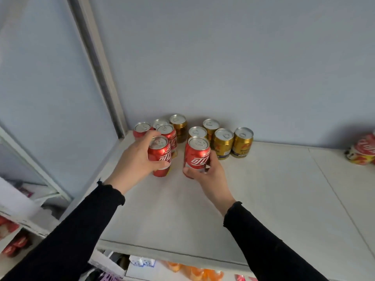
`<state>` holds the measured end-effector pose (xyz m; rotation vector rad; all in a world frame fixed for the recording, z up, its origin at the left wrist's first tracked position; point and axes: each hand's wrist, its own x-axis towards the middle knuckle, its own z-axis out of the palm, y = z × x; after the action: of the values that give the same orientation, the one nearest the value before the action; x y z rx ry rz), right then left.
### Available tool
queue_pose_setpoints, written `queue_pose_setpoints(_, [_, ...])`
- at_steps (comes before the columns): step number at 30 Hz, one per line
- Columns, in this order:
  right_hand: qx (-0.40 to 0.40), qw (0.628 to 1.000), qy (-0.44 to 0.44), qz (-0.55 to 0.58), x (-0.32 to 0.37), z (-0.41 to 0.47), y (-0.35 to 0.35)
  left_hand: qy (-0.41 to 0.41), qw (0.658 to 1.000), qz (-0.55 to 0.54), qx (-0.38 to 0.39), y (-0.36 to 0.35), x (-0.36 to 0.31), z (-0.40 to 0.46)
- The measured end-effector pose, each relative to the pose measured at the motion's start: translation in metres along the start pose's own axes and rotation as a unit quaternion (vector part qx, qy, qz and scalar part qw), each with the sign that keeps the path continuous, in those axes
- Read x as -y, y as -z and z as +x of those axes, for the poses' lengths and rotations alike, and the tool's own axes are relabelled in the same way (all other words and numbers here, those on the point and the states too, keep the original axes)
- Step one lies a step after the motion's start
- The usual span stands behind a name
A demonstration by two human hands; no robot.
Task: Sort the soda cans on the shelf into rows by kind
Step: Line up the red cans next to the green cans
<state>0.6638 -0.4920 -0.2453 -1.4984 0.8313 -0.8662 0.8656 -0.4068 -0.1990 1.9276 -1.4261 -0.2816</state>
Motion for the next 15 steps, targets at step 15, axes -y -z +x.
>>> queue_pose_setpoints(15, [-0.318,0.942,0.022,-0.108,-0.010,-0.075,0.335,-0.188,0.961,-0.083,0.185,-0.223,-0.266,0.047])
